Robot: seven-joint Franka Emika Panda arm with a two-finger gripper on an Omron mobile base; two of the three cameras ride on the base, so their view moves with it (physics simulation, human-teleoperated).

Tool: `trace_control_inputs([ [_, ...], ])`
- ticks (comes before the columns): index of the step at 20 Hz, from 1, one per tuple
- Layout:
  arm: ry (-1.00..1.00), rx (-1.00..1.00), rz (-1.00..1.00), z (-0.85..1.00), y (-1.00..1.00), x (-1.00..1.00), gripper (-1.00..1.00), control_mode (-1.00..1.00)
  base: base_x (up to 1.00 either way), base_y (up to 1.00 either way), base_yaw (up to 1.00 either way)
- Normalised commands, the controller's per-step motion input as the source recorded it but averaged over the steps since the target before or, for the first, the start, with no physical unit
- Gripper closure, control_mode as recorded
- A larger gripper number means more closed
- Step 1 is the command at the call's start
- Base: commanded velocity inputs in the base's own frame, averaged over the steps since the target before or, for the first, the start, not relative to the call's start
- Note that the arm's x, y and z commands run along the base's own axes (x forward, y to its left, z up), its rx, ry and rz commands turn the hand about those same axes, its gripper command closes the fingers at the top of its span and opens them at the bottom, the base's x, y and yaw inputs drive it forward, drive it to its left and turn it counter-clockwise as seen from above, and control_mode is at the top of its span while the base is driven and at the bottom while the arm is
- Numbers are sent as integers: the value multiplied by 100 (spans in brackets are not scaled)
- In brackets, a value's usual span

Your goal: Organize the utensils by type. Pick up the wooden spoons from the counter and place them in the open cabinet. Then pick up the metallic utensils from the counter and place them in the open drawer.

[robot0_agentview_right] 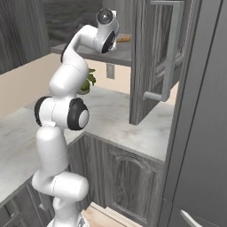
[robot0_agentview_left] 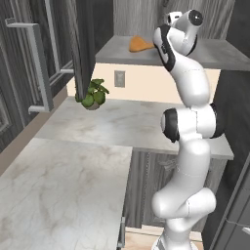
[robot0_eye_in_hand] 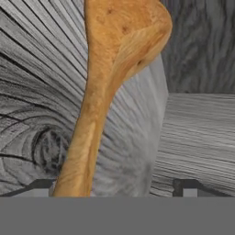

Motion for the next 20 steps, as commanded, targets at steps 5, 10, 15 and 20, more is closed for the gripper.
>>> trace_control_inputs([
  [5,8,8,0,-7,0,-28,-100,-100,0,0,0],
  [10,11,16,0,0,1,0,-100,-100,0,0,0],
  [15,9,26,0,0,8,5,-100,-100,0,0,0],
  [20,5,30,0,4,15,-1,-100,-100,0,0,0],
])
